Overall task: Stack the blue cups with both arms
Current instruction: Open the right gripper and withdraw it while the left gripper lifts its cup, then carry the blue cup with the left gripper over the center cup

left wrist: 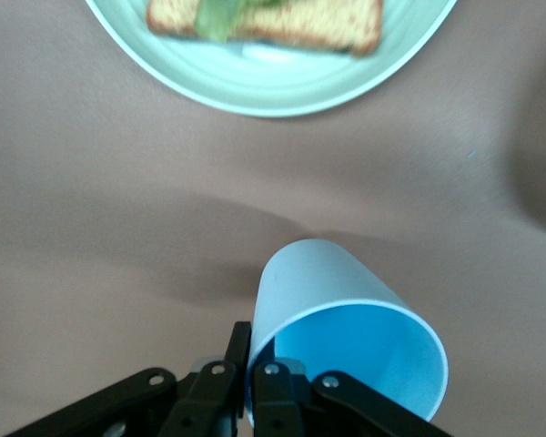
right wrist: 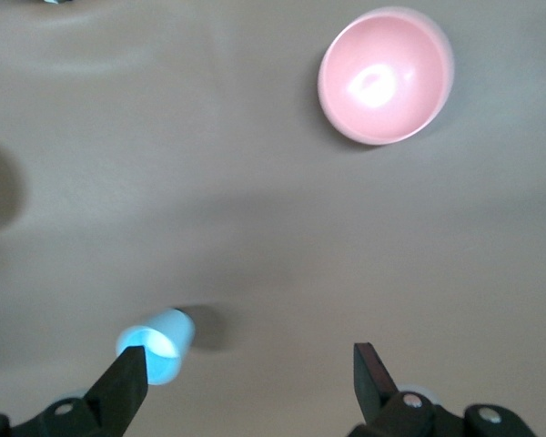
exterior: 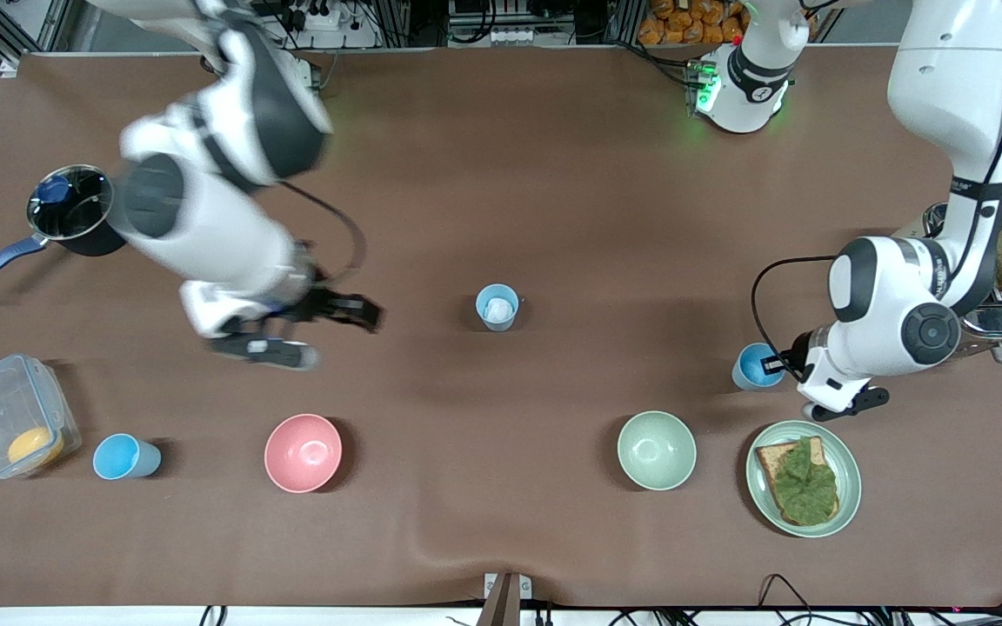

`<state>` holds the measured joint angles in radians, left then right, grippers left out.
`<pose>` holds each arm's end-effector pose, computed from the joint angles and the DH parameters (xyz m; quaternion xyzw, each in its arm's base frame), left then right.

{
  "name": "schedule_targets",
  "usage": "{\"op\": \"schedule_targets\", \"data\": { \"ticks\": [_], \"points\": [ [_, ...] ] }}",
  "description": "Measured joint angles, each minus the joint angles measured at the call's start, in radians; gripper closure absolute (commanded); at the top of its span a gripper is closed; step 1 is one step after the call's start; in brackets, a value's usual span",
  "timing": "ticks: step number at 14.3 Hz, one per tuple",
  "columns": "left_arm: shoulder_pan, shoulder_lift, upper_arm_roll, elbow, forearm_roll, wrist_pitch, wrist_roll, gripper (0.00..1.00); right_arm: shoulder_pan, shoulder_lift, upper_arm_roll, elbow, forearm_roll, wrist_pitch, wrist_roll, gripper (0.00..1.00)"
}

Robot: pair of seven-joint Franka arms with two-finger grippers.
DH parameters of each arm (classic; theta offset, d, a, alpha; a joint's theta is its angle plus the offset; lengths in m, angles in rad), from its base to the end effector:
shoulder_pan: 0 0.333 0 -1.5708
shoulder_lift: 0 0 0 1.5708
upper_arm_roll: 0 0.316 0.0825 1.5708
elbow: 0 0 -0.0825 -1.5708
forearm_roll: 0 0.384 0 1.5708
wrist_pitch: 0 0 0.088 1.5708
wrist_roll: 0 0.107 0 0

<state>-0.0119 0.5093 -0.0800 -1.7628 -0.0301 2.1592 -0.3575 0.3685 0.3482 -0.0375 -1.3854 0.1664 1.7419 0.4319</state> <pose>0.6457 -0.0567 0.2687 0.9873 0.1450 -0.0614 0.0185 0.6244 0.2345 0.5160 -0.9951 0.0629 0.0242 0.0717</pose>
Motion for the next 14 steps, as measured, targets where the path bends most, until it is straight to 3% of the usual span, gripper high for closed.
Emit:
{"op": "schedule_targets", "data": {
  "ticks": [5, 9, 14],
  "points": [
    [-0.006, -0.022, -0.111, 0.018, 0.0, -0.005, -0.178, 1.0, -0.197, -0.139, 0.0, -0.066, -0.094, -0.116, -0.452, 0.0],
    [-0.012, -0.046, -0.241, 0.042, 0.0, -0.059, -0.354, 1.0, -0.277, -0.281, 0.004, -0.23, -0.134, -0.088, -0.499, 0.0],
    [-0.066, -0.049, -0.389, 0.084, 0.0, -0.065, -0.596, 1.0, -0.325, -0.353, 0.008, -0.264, -0.137, -0.064, -0.505, 0.0]
  ]
}}
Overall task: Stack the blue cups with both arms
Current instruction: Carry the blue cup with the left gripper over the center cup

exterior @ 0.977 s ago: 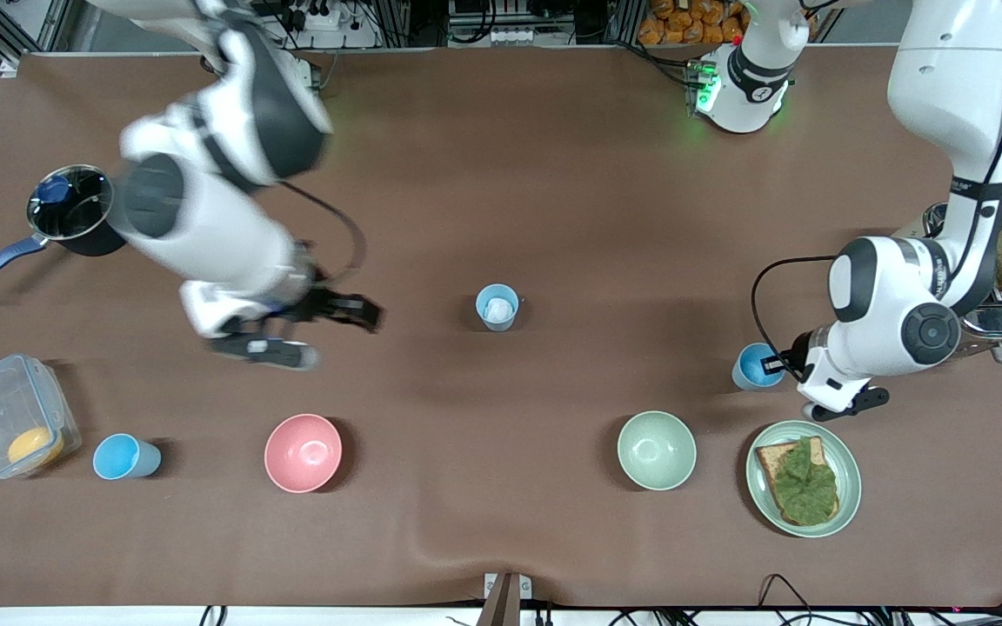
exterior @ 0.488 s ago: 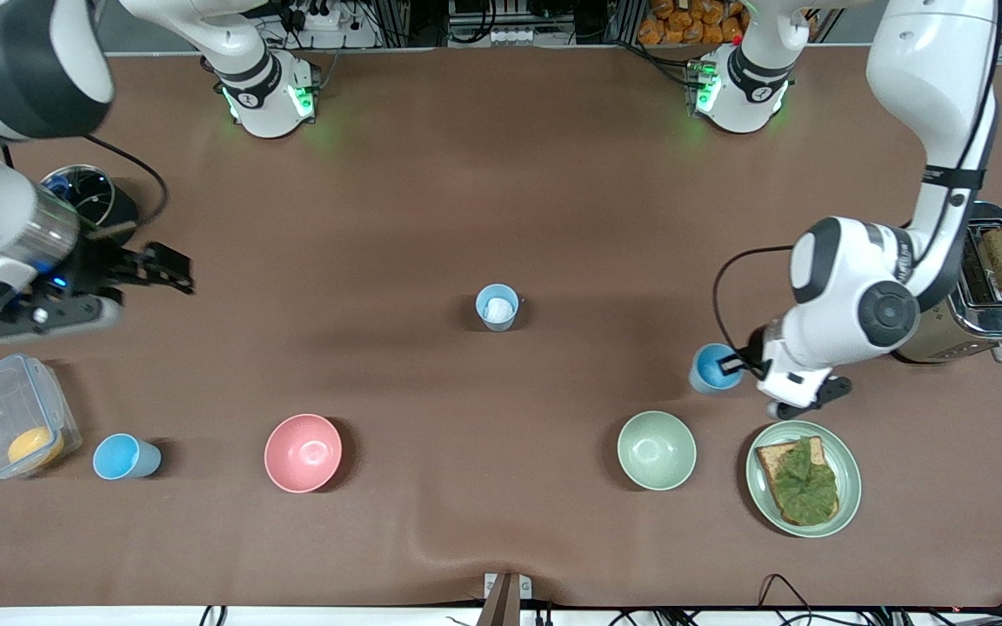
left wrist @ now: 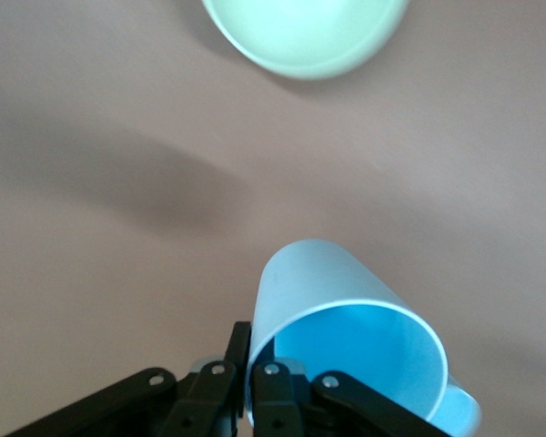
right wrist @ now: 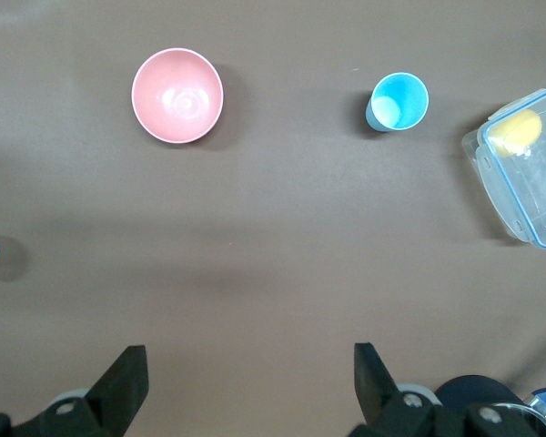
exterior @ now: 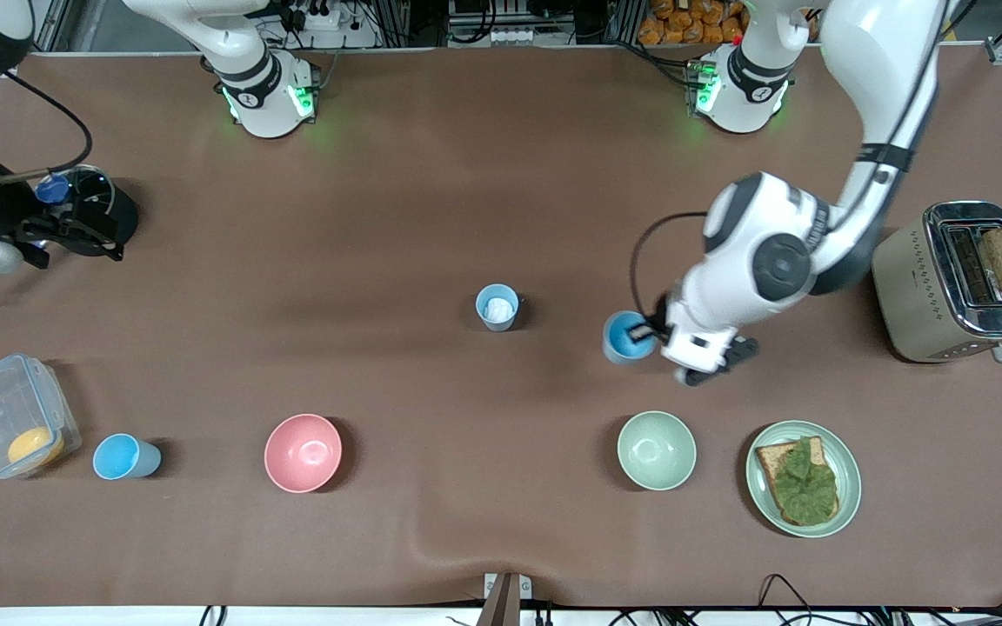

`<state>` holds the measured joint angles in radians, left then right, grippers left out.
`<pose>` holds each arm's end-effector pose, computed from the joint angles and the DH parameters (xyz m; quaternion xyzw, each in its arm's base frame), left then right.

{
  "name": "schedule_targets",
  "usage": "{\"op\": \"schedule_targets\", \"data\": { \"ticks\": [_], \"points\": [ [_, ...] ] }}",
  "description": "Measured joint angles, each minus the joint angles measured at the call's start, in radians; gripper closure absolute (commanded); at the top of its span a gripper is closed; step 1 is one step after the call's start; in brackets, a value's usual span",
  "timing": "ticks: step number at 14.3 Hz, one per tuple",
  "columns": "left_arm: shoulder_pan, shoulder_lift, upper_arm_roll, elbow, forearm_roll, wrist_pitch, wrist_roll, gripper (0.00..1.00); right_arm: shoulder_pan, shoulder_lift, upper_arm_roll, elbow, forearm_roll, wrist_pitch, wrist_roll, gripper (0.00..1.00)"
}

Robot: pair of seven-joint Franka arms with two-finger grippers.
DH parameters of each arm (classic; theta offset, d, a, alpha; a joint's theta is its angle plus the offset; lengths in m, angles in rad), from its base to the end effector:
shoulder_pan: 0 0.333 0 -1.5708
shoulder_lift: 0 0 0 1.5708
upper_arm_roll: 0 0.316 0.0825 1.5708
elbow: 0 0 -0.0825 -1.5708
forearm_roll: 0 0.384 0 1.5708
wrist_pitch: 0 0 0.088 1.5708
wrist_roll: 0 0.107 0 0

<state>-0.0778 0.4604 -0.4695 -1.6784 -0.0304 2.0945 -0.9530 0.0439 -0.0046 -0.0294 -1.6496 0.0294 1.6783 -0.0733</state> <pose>0.5842 -0.3177 0.3606 0.9669 0.2283 -0.0767 0.0845 0.5615 0.0110 0.5992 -0.9988 -0.0425 -0.0171 0.0142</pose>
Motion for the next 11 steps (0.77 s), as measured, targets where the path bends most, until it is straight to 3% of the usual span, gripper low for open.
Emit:
{"op": "schedule_targets", "data": {
  "ticks": [3, 7, 11],
  "points": [
    [-0.119, 0.001, -0.042, 0.029, 0.0, -0.005, -0.122, 1.0, -0.001, 0.006, 0.005, 0.0, -0.003, 0.008, 0.0, 0.0],
    [-0.298, 0.045, -0.039, 0.043, 0.002, 0.001, -0.19, 1.0, -0.002, 0.006, 0.005, 0.0, -0.004, 0.008, 0.0, 0.0],
    [-0.304, 0.099, -0.027, 0.078, 0.02, 0.003, -0.19, 1.0, -0.002, 0.006, 0.011, 0.002, -0.004, 0.006, 0.0, 0.0]
  ]
}}
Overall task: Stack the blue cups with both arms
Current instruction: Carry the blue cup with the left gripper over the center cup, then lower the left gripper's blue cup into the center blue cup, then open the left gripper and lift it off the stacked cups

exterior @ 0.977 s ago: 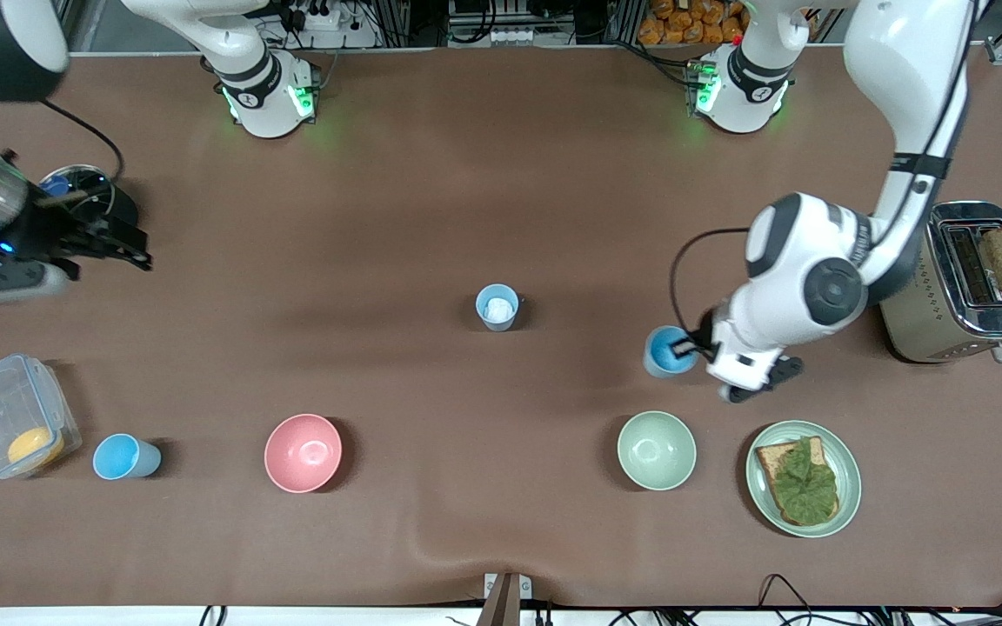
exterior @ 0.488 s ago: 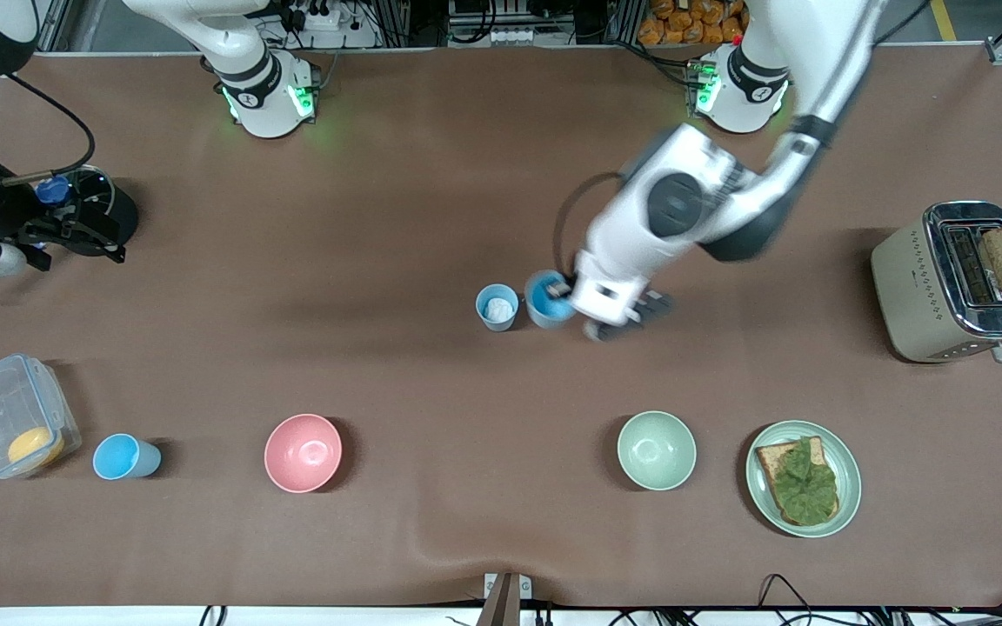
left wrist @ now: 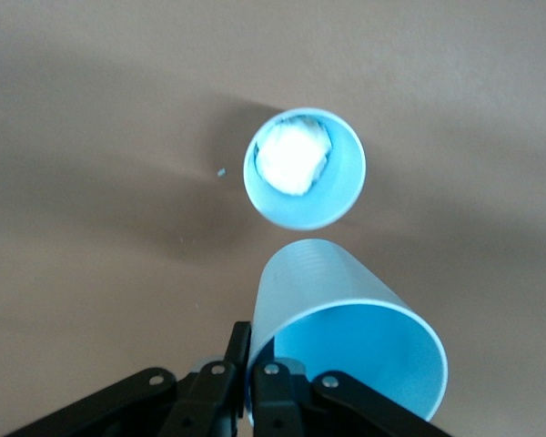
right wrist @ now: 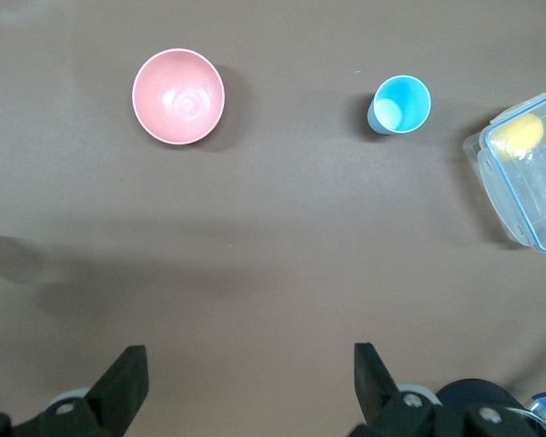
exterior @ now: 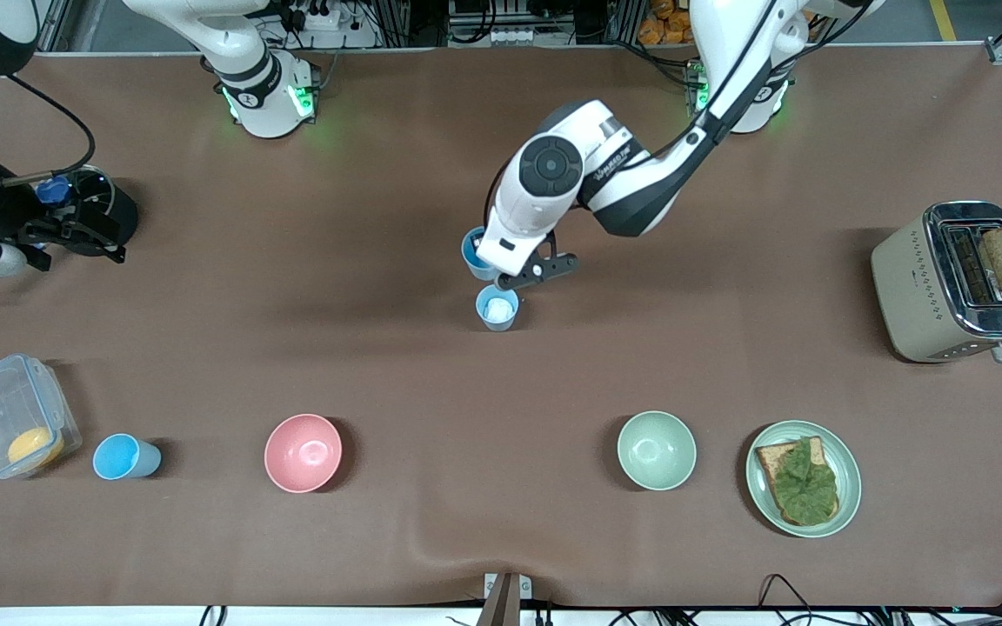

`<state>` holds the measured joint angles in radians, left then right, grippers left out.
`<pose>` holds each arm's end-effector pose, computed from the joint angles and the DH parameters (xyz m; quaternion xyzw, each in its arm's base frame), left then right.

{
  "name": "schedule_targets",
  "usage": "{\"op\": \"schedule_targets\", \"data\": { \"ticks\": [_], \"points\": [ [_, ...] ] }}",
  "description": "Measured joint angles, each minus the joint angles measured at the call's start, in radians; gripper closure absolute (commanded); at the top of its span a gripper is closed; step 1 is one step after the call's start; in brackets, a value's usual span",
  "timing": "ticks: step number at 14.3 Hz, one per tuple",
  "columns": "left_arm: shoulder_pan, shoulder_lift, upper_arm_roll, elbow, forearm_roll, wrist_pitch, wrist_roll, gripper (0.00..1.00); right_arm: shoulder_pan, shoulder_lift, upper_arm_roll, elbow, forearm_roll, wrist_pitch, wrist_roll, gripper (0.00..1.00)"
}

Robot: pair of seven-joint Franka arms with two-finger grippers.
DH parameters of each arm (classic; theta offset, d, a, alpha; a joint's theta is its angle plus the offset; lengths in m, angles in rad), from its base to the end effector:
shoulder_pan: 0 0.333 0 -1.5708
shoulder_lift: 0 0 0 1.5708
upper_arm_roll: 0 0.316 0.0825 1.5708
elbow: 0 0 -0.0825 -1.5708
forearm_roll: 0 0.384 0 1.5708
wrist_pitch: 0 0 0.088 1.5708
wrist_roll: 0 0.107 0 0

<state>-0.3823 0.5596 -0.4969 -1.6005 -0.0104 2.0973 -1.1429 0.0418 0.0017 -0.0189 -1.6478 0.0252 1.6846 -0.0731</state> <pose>0.4712 -0.4967 0.3383 0.9774 0.1649 -0.1115 0.0708 0.5638 0.0154 0.5971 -0.9987 -0.0468 -0.0179 0.0121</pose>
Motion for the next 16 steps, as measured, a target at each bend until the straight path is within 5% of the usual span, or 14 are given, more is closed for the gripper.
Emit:
{"op": "schedule_targets", "data": {
  "ticks": [16],
  "points": [
    [0.006, 0.072, 0.032, 0.01, 0.038, 0.082, 0.002, 1.0, 0.0, 0.0, 0.001, 0.0, 0.0, -0.012, 0.0, 0.0]
  ]
}}
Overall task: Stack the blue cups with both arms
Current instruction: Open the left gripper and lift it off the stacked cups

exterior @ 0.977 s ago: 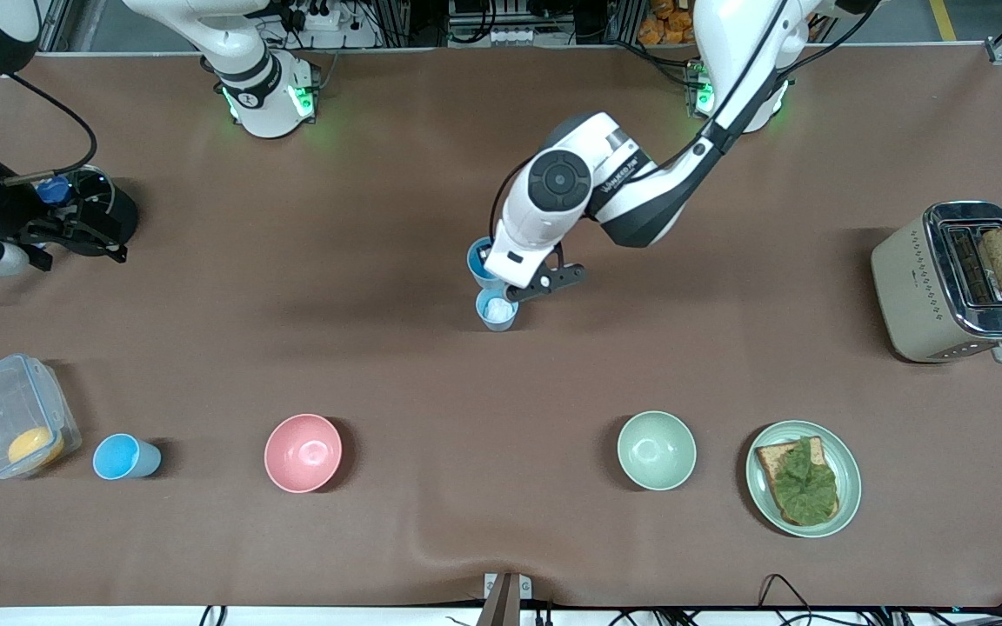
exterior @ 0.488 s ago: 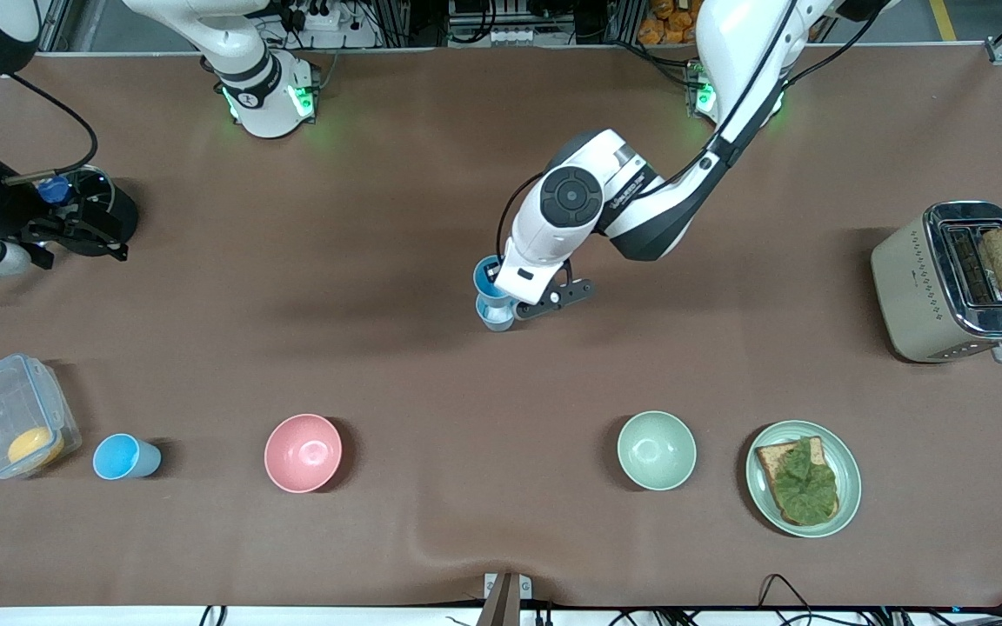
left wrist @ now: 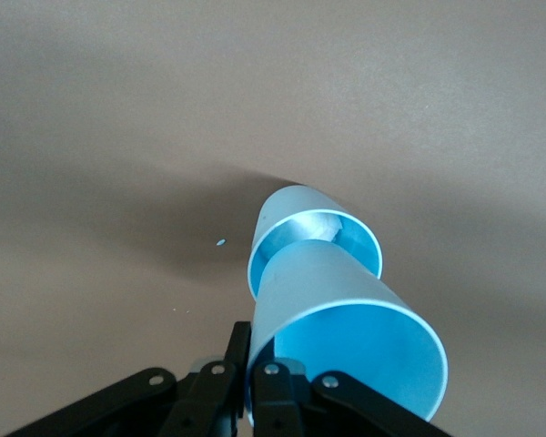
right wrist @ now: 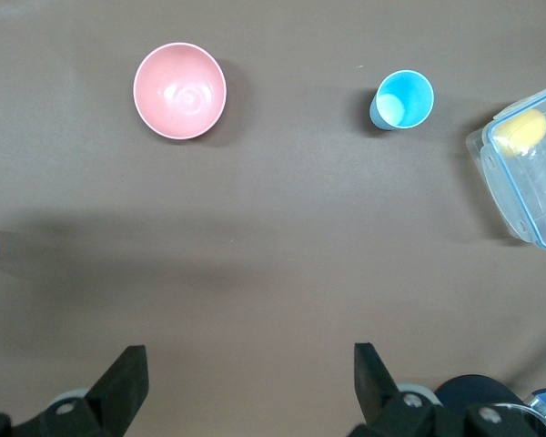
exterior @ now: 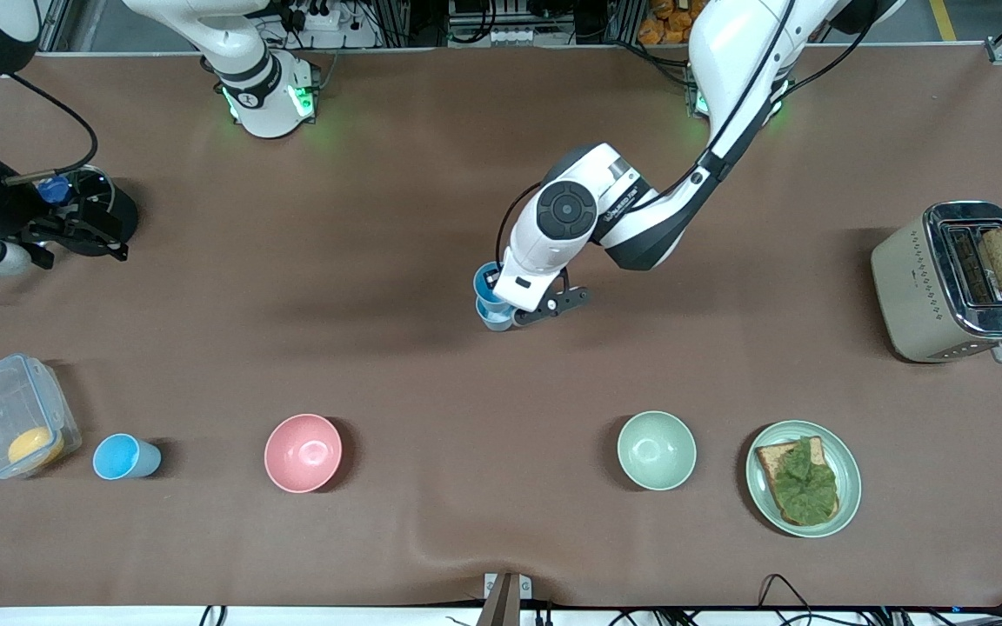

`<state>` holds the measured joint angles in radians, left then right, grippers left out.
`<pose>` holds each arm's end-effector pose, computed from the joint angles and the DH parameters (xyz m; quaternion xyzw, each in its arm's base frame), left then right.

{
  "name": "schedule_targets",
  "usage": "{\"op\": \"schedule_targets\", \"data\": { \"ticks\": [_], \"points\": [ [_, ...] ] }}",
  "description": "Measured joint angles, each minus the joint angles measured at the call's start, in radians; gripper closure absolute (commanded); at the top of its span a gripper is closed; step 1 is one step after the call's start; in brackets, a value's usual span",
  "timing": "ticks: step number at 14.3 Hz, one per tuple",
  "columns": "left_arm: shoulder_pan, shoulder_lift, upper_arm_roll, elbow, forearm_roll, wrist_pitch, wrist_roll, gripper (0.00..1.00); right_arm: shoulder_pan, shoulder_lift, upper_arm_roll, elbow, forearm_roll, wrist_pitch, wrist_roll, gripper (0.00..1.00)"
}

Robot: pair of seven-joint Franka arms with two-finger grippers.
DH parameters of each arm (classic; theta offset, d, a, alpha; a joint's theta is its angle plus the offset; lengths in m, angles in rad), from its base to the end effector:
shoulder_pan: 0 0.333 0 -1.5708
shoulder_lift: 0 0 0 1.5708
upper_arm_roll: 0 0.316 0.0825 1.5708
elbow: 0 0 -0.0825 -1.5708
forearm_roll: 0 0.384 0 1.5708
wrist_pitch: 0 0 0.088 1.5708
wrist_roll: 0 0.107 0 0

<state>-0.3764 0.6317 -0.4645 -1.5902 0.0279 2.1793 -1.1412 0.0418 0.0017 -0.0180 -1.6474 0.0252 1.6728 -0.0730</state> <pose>0.4976 -0.4850 0.2989 0.9759 0.1806 -0.0959 0.0757 0.5626 0.0159 0.5962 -0.9987 -0.0472 -0.0122 0.0122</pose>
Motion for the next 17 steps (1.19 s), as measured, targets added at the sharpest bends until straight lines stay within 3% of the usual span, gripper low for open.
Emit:
{"op": "schedule_targets", "data": {
  "ticks": [14, 15, 16, 17],
  "points": [
    [-0.001, 0.03, 0.02, 0.003, 0.0, 0.058, 0.002, 1.0, 0.0, 0.0, 0.0, 0.0, 0.0, -0.001, 0.001, 0.0],
    [-0.001, 0.03, 0.02, 0.007, 0.0, 0.059, 0.002, 0.72, 0.0, 0.0, 0.0, 0.0, 0.0, -0.001, 0.001, 0.0],
    [-0.001, 0.03, 0.02, 0.01, 0.0, 0.059, 0.003, 0.27, 0.0, 0.0, 0.0, 0.0, 0.0, -0.001, 0.001, 0.0],
    [-0.001, 0.03, 0.02, 0.012, 0.0, 0.059, 0.005, 0.0, 0.0, 0.0, 0.0, 0.0, 0.0, -0.002, 0.001, 0.0]
  ]
}}
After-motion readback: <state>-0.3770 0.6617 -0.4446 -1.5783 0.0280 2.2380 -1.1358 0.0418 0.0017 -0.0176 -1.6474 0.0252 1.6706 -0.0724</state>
